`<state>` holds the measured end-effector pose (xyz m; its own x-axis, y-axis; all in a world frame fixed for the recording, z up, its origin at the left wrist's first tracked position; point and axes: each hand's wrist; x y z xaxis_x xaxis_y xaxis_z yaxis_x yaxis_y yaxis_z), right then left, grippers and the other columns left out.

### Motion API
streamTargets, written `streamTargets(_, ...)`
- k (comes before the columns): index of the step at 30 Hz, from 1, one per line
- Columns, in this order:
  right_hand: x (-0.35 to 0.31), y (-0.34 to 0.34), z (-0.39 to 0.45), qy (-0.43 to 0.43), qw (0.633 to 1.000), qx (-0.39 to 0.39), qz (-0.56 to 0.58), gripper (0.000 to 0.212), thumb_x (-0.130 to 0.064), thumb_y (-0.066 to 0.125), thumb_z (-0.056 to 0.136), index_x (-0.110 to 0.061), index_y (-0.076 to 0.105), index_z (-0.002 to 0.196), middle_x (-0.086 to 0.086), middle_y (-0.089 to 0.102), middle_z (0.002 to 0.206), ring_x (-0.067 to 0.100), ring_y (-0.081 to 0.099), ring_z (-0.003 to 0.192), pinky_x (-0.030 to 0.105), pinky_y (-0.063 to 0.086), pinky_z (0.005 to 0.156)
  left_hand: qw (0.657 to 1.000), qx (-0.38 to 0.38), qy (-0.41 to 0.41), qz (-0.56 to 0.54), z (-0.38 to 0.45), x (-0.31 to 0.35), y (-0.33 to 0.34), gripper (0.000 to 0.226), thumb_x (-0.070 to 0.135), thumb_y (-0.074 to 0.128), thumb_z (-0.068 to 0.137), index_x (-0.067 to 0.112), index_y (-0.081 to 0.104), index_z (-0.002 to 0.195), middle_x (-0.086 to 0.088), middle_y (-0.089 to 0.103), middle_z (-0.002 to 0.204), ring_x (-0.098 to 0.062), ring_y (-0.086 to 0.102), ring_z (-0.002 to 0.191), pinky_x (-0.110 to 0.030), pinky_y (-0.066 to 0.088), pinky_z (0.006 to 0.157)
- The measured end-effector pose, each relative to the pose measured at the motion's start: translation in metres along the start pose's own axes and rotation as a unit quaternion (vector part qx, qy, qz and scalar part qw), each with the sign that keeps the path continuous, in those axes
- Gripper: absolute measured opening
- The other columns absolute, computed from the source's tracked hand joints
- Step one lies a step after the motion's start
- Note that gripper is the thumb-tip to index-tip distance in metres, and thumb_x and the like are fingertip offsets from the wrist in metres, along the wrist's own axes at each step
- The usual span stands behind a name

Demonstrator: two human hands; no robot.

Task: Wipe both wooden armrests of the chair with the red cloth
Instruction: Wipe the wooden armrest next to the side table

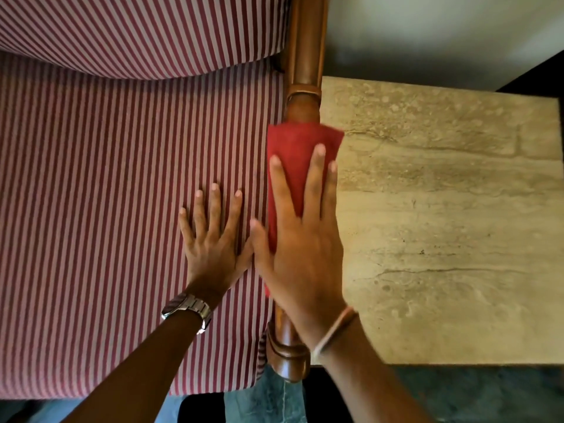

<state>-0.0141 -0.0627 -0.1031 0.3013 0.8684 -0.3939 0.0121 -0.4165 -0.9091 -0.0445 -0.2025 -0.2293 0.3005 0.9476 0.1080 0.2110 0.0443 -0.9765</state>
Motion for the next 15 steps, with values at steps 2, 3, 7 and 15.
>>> streamTargets(2,0.001,0.003,-0.024,-0.003,1.000,-0.006,-0.002,0.072,-0.051,0.042,0.105,-0.032,0.007,0.165,0.013,-0.016,0.173,0.036,-0.010,0.161,0.053,0.025,0.129,0.995,-0.018,-0.026,-0.094,0.000,0.005,-0.016,0.076,0.065,0.011,0.098,0.021,0.028,0.158,-0.018,0.021,0.168,-0.041,0.017,0.156,-0.065,0.015,0.124)
streamTargets(3,0.002,0.003,-0.029,-0.010,1.000,-0.007,0.001,0.071,-0.054,0.040,0.105,-0.033,0.008,0.165,0.013,-0.015,0.173,0.035,-0.009,0.161,0.053,0.021,0.130,0.986,-0.009,-0.038,-0.161,-0.001,0.008,-0.025,0.072,0.059,0.017,0.099,0.017,0.040,0.153,-0.020,0.032,0.164,-0.042,0.028,0.151,-0.066,0.025,0.120)
streamTargets(7,0.012,-0.010,-0.013,0.022,0.985,0.059,0.162,0.061,-0.053,0.039,0.104,-0.034,0.024,0.160,0.004,0.013,0.171,0.012,0.022,0.153,0.028,0.034,0.123,0.876,0.064,-0.053,-0.475,-0.023,0.028,-0.073,0.063,0.054,0.019,0.103,0.011,0.064,0.109,-0.008,0.070,0.092,-0.022,0.068,0.080,-0.044,0.059,0.068)
streamTargets(15,0.034,-0.009,0.047,0.080,0.962,0.130,0.227,0.049,-0.040,0.043,0.107,-0.009,0.048,0.145,0.010,0.055,0.137,0.025,0.052,0.128,0.032,0.044,0.106,0.856,-0.050,-0.095,-0.505,-0.053,0.061,-0.103,0.050,0.081,0.058,0.070,0.052,0.040,0.107,0.011,0.069,0.078,-0.002,0.069,0.069,-0.022,0.060,0.057)
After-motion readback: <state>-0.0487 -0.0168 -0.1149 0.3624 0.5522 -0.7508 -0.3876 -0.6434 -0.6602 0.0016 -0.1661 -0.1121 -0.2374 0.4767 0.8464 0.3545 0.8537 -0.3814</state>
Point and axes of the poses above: each hand's wrist, its own z-axis towards the middle knuckle, its own y-axis out of the palm, x = y × z
